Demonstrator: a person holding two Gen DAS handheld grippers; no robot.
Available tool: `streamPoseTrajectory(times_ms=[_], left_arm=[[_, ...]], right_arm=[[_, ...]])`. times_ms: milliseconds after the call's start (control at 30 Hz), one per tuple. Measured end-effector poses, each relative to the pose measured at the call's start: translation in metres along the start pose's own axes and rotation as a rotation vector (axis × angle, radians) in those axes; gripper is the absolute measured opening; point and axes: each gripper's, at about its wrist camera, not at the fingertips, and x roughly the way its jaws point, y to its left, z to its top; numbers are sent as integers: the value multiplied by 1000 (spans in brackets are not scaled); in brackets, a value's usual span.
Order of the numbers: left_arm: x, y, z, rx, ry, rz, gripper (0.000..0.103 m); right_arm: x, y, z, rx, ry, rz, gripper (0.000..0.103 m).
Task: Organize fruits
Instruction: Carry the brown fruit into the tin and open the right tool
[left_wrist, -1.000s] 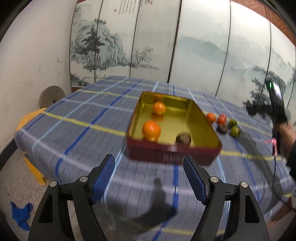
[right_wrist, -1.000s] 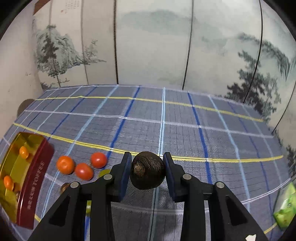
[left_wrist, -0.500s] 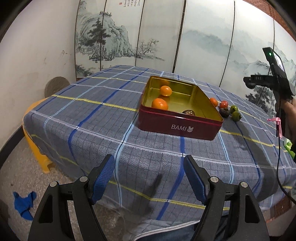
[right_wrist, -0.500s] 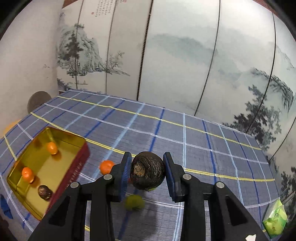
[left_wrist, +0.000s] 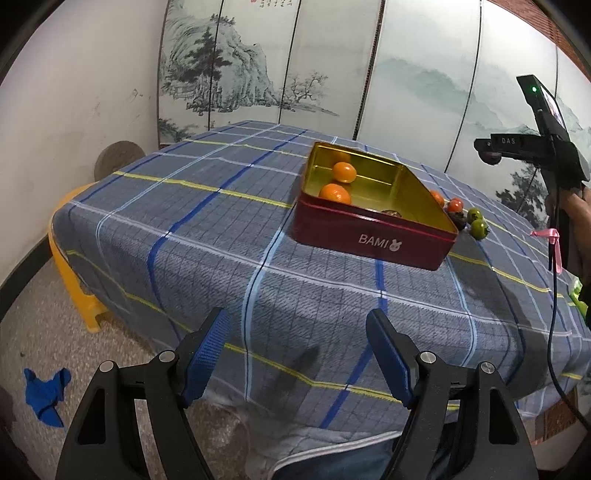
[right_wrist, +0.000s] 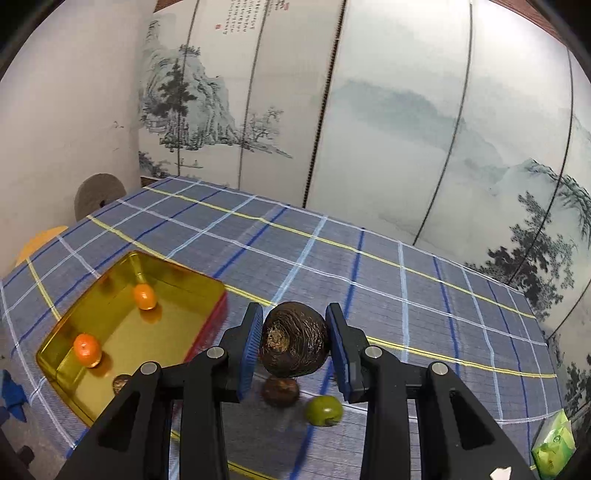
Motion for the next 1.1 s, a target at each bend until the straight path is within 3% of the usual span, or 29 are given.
streamPoseTrajectory(times_ms=[733, 1100], left_arm=[[10, 35, -12, -68, 31, 42, 77], [20, 54, -18, -111, 60, 70, 77]], right_arm=[[30, 119, -10, -137, 52, 172, 32], [58, 145, -21, -155, 122, 203, 32]])
